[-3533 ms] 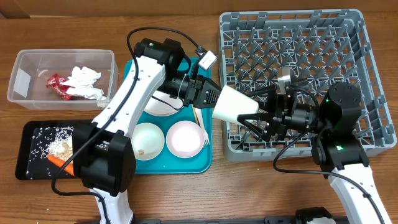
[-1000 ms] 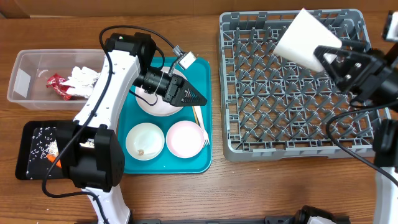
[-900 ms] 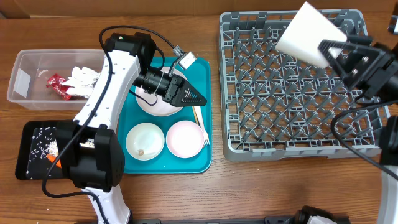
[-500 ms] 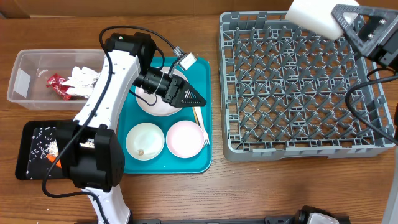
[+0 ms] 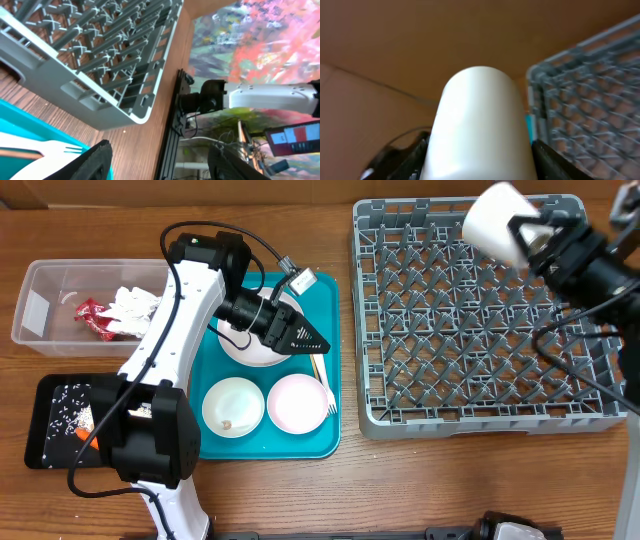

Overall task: Sort waste into correct bins and load items into the dishwasher rack
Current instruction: 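Carry the cup over the rack and lower it upside down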

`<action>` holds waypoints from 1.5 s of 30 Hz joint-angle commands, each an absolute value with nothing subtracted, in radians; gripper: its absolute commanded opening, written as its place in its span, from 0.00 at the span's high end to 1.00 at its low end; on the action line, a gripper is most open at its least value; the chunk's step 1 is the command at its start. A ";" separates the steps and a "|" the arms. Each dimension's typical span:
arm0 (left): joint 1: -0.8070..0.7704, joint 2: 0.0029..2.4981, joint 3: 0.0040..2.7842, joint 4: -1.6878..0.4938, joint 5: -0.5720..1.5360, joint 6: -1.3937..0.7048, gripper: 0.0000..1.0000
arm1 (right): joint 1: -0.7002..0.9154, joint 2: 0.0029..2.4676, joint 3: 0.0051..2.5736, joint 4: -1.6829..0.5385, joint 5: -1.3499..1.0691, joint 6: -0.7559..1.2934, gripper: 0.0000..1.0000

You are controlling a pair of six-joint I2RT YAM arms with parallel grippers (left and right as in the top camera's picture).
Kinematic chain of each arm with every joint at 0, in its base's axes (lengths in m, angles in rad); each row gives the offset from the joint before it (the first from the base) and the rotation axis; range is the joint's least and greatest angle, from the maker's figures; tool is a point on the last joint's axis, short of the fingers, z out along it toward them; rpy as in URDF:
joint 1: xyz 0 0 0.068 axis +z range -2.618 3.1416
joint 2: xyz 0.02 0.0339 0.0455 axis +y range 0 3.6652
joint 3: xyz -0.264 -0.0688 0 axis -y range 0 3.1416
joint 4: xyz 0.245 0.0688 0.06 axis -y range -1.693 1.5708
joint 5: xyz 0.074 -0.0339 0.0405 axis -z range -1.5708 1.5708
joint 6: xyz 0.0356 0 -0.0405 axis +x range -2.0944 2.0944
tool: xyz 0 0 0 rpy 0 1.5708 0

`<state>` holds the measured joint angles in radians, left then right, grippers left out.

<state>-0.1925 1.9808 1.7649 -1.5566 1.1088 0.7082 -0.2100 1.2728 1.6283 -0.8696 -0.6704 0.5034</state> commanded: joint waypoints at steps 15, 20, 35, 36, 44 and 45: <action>-0.191 1.980 1.775 -1.551 1.039 0.710 0.00 | -0.174 1.288 1.643 -1.419 -0.060 0.280 0.64; -0.191 1.980 1.775 -1.540 1.030 0.710 0.00 | -0.174 1.341 1.643 -1.467 0.017 0.280 0.65; -0.191 1.980 1.775 -1.443 0.354 0.710 0.00 | -0.175 1.590 1.642 -1.472 0.055 0.253 0.70; -0.191 1.980 1.775 -1.431 0.321 0.710 0.00 | -0.175 1.599 1.642 -1.469 0.060 0.253 0.71; -0.190 1.980 1.775 -1.332 0.254 0.710 0.00 | -0.199 1.658 1.628 -1.459 0.063 0.234 0.71; -0.190 1.980 1.775 -1.321 0.254 0.710 0.00 | -0.201 1.662 1.626 -1.456 0.063 0.234 0.72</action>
<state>-0.1925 1.9808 1.7649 -1.3403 0.2977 0.7059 -0.1890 1.6470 1.6295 -1.4658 0.0471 0.2527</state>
